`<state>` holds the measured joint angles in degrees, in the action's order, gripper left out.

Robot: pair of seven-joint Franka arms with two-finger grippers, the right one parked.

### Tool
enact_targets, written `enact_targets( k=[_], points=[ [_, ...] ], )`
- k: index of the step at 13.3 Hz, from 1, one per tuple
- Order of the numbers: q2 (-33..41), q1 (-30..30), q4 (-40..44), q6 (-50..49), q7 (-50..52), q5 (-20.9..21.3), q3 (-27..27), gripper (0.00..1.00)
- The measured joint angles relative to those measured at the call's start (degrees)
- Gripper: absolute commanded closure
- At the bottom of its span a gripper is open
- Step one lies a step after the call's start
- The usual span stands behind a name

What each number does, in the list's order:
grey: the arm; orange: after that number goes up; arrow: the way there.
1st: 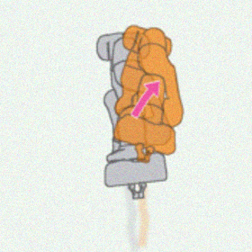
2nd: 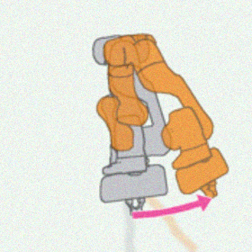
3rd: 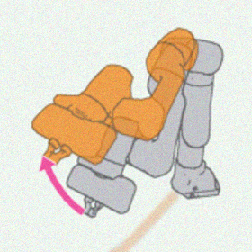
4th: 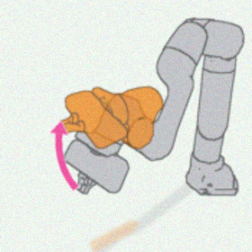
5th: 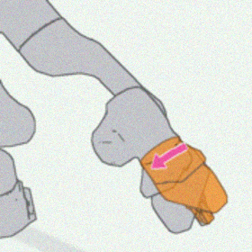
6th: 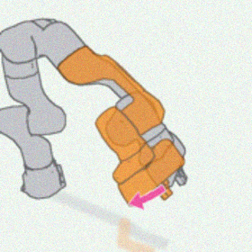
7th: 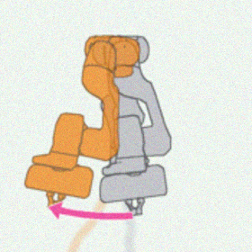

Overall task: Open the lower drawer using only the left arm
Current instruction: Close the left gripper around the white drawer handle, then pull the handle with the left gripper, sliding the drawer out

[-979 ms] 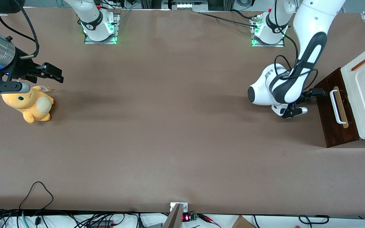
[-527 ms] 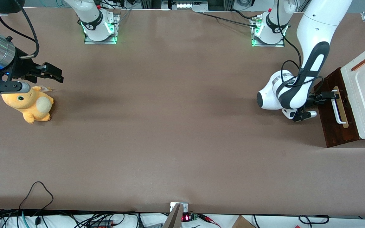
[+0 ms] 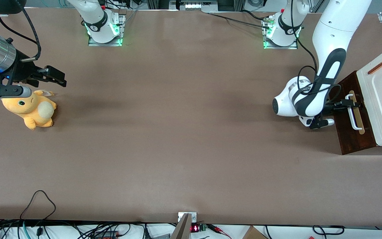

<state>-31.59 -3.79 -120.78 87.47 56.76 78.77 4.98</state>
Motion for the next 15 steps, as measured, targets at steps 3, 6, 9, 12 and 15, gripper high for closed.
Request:
enact_targets(
  k=[3,6,9,12,15],
  points=[
    [-0.1,0.0,0.0,0.4,0.0,0.0,-0.4,0.43],
    [-0.2,0.0,0.1,0.4,0.0,0.0,-0.4,0.53],
    [-0.3,0.0,0.2,0.5,0.0,0.0,-0.4,0.54],
    [-0.4,0.0,0.2,1.2,0.0,0.0,-0.4,0.57],
    [-0.5,0.0,0.2,1.2,0.0,0.0,-0.4,0.59]
  ],
)
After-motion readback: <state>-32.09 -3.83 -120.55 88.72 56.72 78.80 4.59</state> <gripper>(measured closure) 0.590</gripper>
